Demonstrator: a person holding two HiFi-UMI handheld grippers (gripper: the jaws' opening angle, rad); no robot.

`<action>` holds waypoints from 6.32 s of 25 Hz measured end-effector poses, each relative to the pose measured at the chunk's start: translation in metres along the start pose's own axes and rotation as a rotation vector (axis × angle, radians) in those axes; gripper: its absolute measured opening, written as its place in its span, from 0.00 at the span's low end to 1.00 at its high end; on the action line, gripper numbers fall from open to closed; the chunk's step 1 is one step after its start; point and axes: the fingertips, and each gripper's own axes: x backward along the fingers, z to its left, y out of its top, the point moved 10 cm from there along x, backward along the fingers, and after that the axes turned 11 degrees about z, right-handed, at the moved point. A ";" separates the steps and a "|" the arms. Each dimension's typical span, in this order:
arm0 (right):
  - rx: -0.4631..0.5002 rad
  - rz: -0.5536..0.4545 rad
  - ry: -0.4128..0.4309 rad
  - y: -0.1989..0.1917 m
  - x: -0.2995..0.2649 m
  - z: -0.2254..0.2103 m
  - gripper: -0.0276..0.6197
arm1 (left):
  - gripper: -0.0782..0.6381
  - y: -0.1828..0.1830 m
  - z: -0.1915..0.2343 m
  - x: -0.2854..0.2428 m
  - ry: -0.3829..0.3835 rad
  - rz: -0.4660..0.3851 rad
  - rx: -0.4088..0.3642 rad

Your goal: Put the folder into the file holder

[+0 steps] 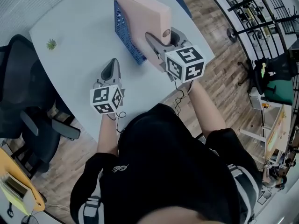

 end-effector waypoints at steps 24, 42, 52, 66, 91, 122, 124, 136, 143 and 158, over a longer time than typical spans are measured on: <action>0.000 0.293 0.139 -0.049 -0.005 -0.032 0.31 | 0.12 -0.008 -0.012 -0.029 0.056 0.078 0.014; -0.100 -0.144 0.086 -0.075 -0.003 -0.034 0.29 | 0.12 -0.001 -0.019 -0.034 0.122 0.093 -0.046; -0.089 -0.248 0.061 -0.071 -0.021 -0.031 0.28 | 0.12 -0.004 -0.019 -0.040 0.123 0.112 -0.049; -0.090 -0.268 0.028 -0.082 -0.043 -0.028 0.28 | 0.12 -0.010 -0.012 -0.042 0.133 0.128 -0.030; -0.051 -0.049 -0.004 -0.070 -0.049 -0.026 0.44 | 0.12 -0.025 -0.008 -0.046 0.124 0.171 0.000; -0.123 -0.232 -0.012 -0.049 -0.026 -0.027 0.27 | 0.12 -0.019 -0.008 -0.041 0.151 0.138 0.010; -0.125 -0.227 -0.016 -0.052 -0.029 -0.025 0.27 | 0.12 -0.019 -0.007 -0.041 0.151 0.139 0.009; -0.117 -0.198 -0.022 -0.066 -0.043 -0.021 0.27 | 0.12 -0.024 -0.004 -0.041 0.156 0.148 0.017; -0.112 -0.148 -0.015 -0.080 -0.054 -0.021 0.27 | 0.12 -0.027 -0.001 -0.042 0.159 0.159 0.024; -0.079 -0.099 -0.013 -0.092 -0.065 -0.018 0.28 | 0.12 -0.030 -0.001 -0.041 0.158 0.167 0.025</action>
